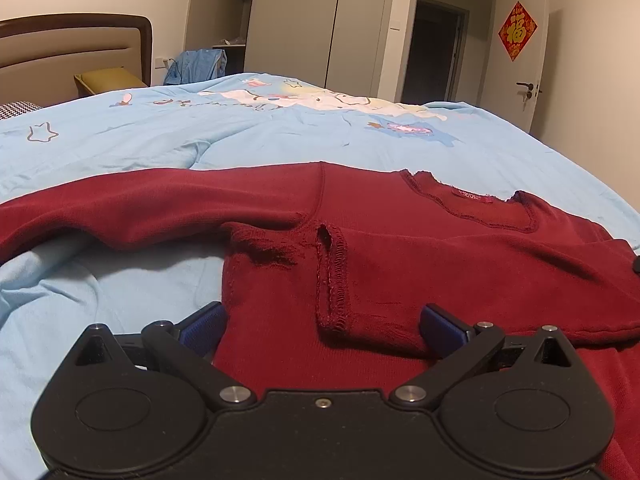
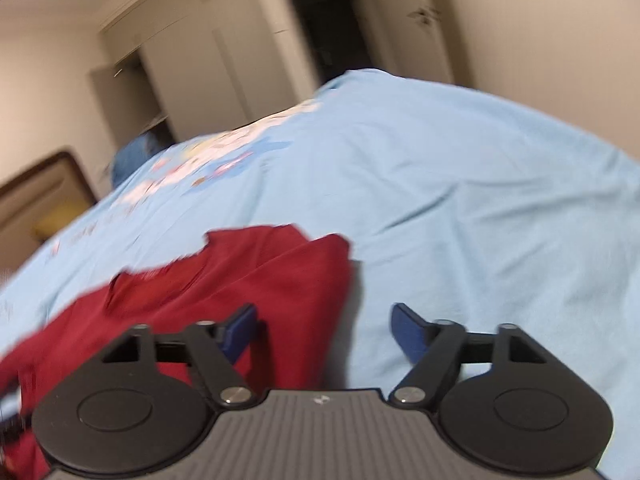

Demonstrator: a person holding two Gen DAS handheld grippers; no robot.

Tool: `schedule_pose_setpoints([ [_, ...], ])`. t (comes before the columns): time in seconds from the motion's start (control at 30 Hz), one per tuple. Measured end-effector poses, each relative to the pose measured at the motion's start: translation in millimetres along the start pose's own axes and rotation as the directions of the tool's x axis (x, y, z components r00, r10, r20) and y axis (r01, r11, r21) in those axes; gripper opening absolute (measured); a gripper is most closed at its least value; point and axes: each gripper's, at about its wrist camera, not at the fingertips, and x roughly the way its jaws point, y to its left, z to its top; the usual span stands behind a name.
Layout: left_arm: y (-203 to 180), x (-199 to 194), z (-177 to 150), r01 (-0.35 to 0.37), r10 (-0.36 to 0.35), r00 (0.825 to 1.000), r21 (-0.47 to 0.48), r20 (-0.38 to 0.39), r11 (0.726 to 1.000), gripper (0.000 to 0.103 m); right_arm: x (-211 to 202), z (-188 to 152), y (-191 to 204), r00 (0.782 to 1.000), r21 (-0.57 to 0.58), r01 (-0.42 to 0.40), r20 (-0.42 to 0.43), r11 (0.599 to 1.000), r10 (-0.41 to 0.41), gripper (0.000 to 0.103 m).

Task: Fold small clothes
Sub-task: 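Lay the sleeve over the sweater body and open the right tool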

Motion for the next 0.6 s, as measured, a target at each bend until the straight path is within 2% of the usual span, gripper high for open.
schedule_pose_setpoints([
  [0.07,-0.1,-0.9,-1.4,-0.002,0.002,1.000,-0.001,0.010,1.000,0.103,7.9,-0.1,-6.6,1.000,0.039,-0.026,0.003,0.999,0.026,0.066],
  [0.13,0.1,-2.9,-2.9,0.002,-0.002,1.000,-0.003,0.021,1.000,0.103,10.0,0.7,-11.7,0.999,0.038,-0.040,-0.001,0.998,0.040,0.044],
  [0.17,1.1,-4.0,-3.5,0.007,-0.007,1.000,-0.008,0.026,1.000,0.103,11.8,0.8,-12.0,0.999,0.027,-0.046,-0.005,0.999,0.046,0.024],
  [0.2,2.7,-4.9,-4.0,0.014,-0.014,0.999,-0.016,0.030,1.000,0.103,9.9,1.2,-11.4,0.999,0.012,-0.043,-0.003,0.999,0.043,0.017],
  [0.3,7.4,-5.6,-4.7,0.031,-0.030,0.999,-0.038,0.036,0.999,0.103,-3.7,5.5,-7.9,0.999,-0.050,0.004,0.049,0.999,-0.002,0.008],
  [0.4,7.3,-3.8,-5.0,0.022,-0.021,1.000,-0.031,0.022,0.999,0.103,-12.9,17.3,-8.6,0.992,-0.062,0.063,0.115,0.996,-0.056,0.007],
  [0.53,-1.3,1.1,-4.4,-0.015,0.015,1.000,0.012,-0.002,1.000,0.103,2.6,13.1,-4.6,0.994,-0.143,0.104,0.046,0.984,-0.099,0.007],
  [0.6,-3.1,1.7,-4.4,-0.023,0.023,1.000,0.023,-0.004,0.999,0.103,8.0,9.3,-2.8,0.994,-0.142,0.104,0.029,0.984,-0.101,0.009],
])
